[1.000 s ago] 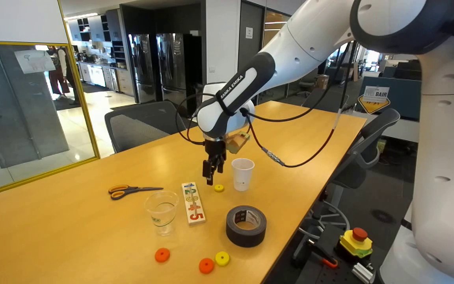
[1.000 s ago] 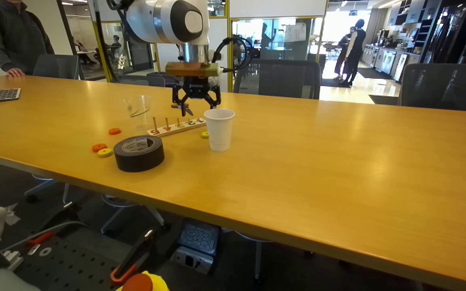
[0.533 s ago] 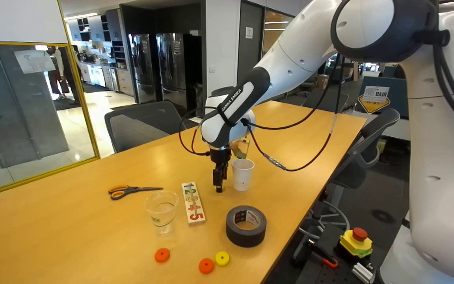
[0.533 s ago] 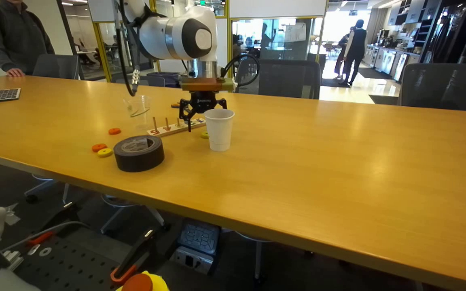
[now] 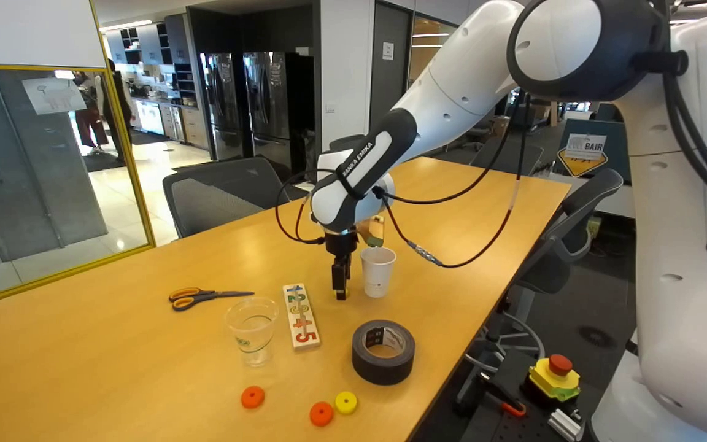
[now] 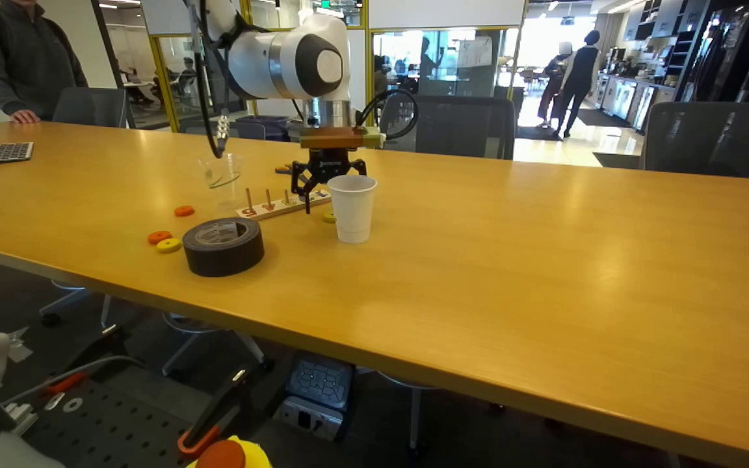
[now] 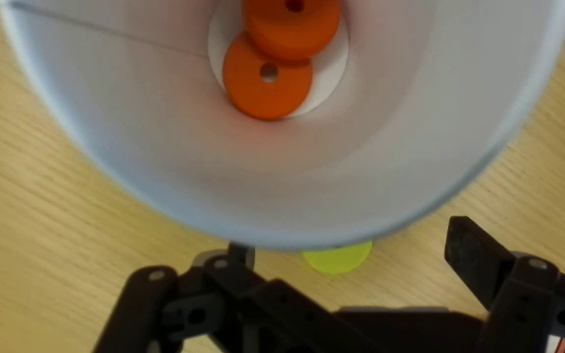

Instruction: Pick up the orange and yellow objects from the table and put them in the two cups

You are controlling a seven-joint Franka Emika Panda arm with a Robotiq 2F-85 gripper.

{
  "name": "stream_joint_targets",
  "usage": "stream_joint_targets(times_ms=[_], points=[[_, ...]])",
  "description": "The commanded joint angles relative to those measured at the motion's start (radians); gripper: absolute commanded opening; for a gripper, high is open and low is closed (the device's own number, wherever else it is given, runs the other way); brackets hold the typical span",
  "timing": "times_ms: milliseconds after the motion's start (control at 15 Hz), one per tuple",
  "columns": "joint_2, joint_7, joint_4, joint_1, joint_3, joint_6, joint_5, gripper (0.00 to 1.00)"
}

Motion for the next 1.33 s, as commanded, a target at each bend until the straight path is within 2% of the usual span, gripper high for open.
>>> stream_joint_targets(times_ms=[0,733,800,867,1267], points=[[0.021,-0.038,0.023,-0.021,0.017,0.026,0.002,1.00],[0.045,-0.056,0.021,-0.031,0.018,0.101,-0.001,1.00],[0.047,-0.055,0.021,-0.030,0.018,0.102,-0.001,0.76],[0.047,-0.055,0.022,-0.030,0.018,0.101,-0.003,0.75],[0.040,-0.040,0.030,-0.023,0.013,0.092,-0.010,0.27]])
